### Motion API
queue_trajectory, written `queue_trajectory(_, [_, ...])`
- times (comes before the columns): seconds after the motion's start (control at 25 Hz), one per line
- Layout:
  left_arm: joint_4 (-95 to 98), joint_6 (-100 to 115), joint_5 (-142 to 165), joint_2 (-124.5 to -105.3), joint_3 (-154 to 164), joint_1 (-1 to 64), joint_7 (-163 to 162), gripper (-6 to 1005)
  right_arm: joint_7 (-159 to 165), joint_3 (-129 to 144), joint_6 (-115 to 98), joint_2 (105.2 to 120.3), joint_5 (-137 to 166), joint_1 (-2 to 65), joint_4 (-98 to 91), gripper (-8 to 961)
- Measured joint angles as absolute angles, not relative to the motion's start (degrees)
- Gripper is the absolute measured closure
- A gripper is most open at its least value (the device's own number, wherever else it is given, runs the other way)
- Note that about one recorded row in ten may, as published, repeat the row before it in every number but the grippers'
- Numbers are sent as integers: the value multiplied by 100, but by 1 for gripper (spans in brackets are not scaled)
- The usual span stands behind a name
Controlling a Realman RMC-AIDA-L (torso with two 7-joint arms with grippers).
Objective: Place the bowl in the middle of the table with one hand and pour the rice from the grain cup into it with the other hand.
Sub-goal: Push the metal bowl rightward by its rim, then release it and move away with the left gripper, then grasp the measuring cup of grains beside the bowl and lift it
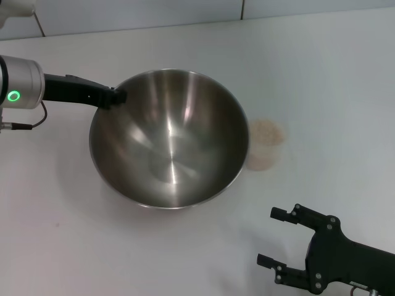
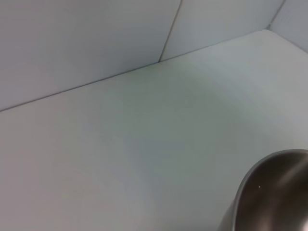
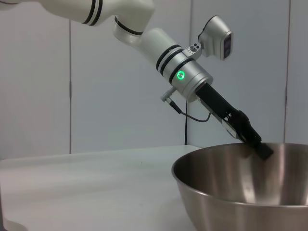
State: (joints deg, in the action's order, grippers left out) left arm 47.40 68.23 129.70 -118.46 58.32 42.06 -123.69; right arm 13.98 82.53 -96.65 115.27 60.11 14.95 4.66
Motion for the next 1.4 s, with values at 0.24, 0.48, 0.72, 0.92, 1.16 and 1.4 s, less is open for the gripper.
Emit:
queue_trajectory(0.24, [4643,6636,12806,-11853,5829,4208,-12086,823,1404,8253,-9655,11530,6011,1503,466,245])
queue_trajectory(0.48, [4732,6519,12674,-11822,5826,4139,-12039,793,1408,8253,-9645,11530,6011,1503,466,247])
queue_trajectory(0.72, [5542,6935,12637,-11821,5832,3824,-11813,698,1409,8220,-9637,11530,5996,1497,466,250])
queue_trajectory(0.92, [6959,7981,12051,-11840,5893,2938,-10950,506,1445,7662,-9590,11532,5949,1383,494,252])
queue_trajectory(1.16, [7776,8531,11514,-11835,6118,1993,-10198,326,1569,5741,-8957,11720,5939,1086,435,254])
queue_trajectory(1.4, [7642,8547,11506,-11828,6129,1836,-10076,296,1711,5605,-8431,11882,5934,1219,182,257])
